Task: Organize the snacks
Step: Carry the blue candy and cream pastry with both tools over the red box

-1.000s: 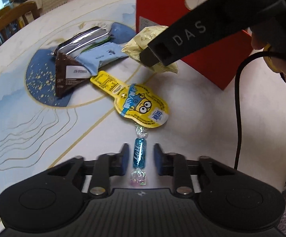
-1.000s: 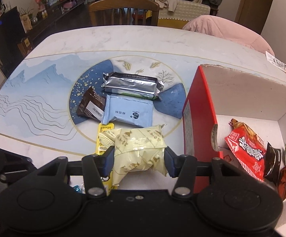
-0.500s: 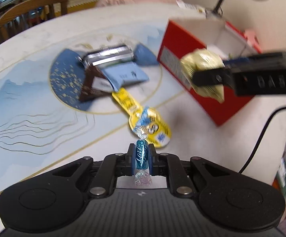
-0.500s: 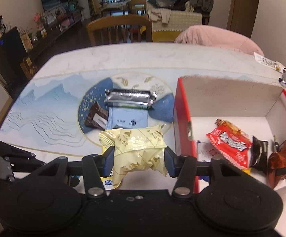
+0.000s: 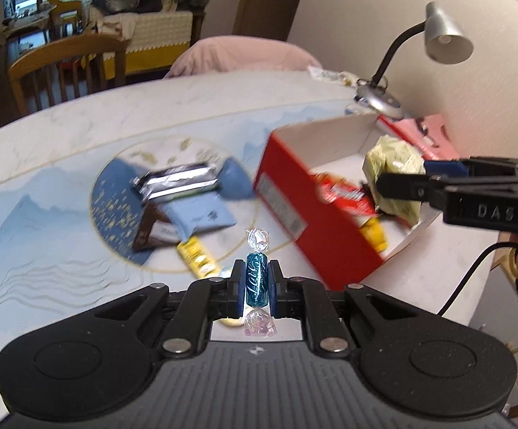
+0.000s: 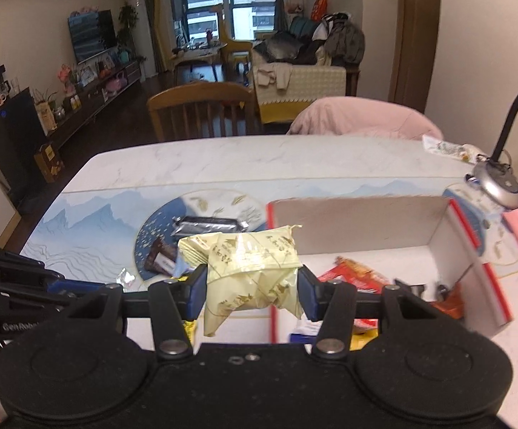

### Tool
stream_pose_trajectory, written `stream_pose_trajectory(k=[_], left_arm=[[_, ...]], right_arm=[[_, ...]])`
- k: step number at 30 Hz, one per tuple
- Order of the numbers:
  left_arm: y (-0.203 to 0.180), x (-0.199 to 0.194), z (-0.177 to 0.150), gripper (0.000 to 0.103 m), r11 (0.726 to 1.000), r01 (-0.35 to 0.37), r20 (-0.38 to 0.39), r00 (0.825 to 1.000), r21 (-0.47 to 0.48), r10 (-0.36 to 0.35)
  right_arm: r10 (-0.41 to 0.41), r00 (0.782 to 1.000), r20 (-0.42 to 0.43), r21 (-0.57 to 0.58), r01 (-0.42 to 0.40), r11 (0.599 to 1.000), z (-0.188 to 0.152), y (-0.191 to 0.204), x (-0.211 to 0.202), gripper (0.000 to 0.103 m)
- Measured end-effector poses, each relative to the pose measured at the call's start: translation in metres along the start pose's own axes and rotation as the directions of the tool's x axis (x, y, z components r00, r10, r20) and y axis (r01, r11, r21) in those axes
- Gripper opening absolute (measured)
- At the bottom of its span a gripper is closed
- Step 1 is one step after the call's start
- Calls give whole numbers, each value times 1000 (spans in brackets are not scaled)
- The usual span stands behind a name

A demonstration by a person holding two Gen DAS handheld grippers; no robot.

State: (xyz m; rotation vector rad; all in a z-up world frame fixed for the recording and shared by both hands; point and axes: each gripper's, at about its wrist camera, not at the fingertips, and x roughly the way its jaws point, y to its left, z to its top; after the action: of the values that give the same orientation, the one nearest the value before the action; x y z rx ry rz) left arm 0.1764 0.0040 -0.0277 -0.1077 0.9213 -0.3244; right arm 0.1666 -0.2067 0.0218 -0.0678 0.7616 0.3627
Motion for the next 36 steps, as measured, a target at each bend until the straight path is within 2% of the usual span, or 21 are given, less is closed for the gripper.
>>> stream_pose_trajectory(k=[7, 15, 25, 36], left_arm=[[-42, 3, 27, 12, 999, 32, 29, 999, 25, -33], [-96, 23, 57, 12, 997, 58, 22, 998, 50, -59], [-142, 79, 79, 12, 998, 50, -86, 995, 33, -47], [-164, 148, 78, 12, 997, -16, -217, 976, 72, 32]], right_arm=[[-56, 998, 28, 10, 56, 998, 1, -41, -14, 51], [-127, 992, 6, 24, 127, 992, -5, -105, -13, 51], [-155, 985, -74, 34, 157, 987, -17, -175, 21, 51], [-131, 976, -172, 13, 135, 991, -15, -194, 79, 51]])
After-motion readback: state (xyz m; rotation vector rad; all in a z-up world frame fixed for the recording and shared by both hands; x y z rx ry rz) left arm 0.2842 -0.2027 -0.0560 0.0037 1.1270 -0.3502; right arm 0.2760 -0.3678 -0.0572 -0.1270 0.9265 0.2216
